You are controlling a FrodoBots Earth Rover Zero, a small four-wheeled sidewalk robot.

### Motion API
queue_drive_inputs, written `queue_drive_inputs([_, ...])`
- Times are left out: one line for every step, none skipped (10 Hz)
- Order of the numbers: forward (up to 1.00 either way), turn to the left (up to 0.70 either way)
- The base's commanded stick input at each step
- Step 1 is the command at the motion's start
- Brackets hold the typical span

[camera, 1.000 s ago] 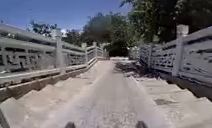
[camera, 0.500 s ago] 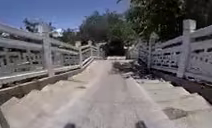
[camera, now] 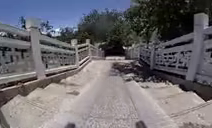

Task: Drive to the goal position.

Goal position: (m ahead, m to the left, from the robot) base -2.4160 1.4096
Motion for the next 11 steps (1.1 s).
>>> queue_drive_inputs([0.70,0.00])
queue_drive_inputs([0.70,0.00])
queue_drive_inputs([0.70,0.00])
queue_drive_inputs([0.70,0.00])
queue_drive_inputs([0.70,0.00])
queue_drive_inputs([0.70,0.00])
queue_drive_inputs([0.70,0.00])
queue_drive_inputs([0.70,0.00])
queue_drive_inputs([0.70,0.00])
queue_drive_inputs([0.70,0.00])
queue_drive_inputs([0.70,0.00])
